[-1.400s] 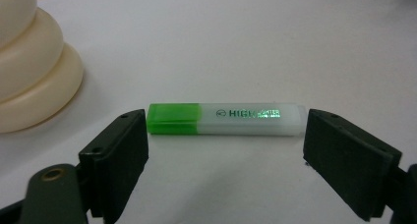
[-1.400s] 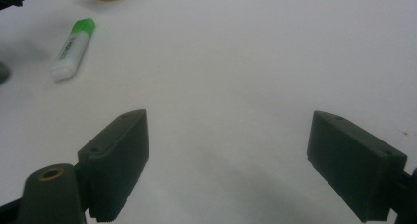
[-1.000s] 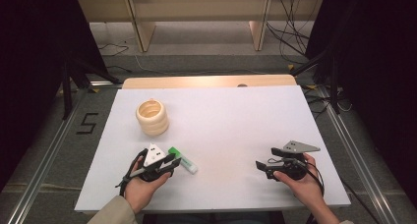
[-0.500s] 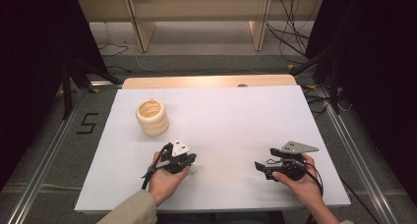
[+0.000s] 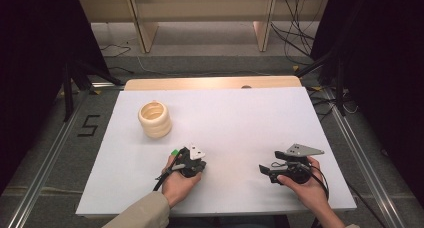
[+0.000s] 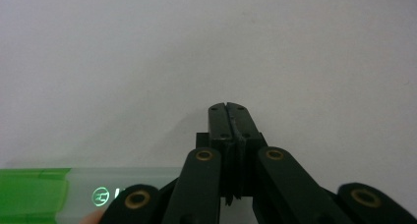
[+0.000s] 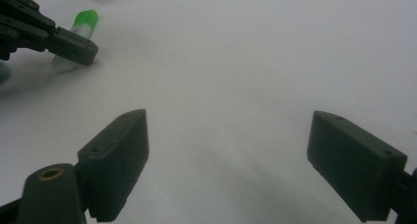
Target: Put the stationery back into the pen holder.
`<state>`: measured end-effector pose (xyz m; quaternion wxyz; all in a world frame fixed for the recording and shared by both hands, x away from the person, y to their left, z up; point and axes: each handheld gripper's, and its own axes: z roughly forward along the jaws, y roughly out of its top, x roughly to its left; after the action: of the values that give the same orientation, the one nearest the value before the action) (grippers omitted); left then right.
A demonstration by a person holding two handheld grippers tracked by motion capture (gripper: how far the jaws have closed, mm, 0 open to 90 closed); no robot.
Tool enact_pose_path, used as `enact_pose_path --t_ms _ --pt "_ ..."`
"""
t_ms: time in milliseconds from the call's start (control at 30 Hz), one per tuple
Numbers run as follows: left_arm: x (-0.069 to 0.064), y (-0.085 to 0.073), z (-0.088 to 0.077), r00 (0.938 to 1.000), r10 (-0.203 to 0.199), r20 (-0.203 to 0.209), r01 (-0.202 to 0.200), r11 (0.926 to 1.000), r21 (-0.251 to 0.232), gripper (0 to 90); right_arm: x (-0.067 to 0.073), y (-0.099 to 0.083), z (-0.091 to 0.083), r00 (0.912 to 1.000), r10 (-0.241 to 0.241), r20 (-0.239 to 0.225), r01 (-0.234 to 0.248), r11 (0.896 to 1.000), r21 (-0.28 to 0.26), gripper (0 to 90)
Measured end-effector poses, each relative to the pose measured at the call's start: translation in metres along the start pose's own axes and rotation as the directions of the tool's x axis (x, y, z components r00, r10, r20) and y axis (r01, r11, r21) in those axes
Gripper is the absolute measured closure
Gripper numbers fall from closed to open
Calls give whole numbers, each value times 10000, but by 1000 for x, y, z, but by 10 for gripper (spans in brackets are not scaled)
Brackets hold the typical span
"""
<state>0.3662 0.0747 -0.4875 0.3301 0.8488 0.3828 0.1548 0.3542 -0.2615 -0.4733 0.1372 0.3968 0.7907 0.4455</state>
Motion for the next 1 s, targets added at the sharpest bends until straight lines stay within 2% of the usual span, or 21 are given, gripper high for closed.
enact_pose_path --t_ms 533,833,1000 --pt "0 1 -1 10000 52 -10 -51 9999 130 899 0 0 0 10000 19 -19 -19 10000 17 167" --pt "0 1 -2 10000 -52 -2 52 9996 260 900 0 0 0 10000 54 -10 -54 10000 13 167" --pt "0 1 -5 9999 -171 25 169 9986 501 900 0 0 0 10000 49 -3 -49 10000 28 167"
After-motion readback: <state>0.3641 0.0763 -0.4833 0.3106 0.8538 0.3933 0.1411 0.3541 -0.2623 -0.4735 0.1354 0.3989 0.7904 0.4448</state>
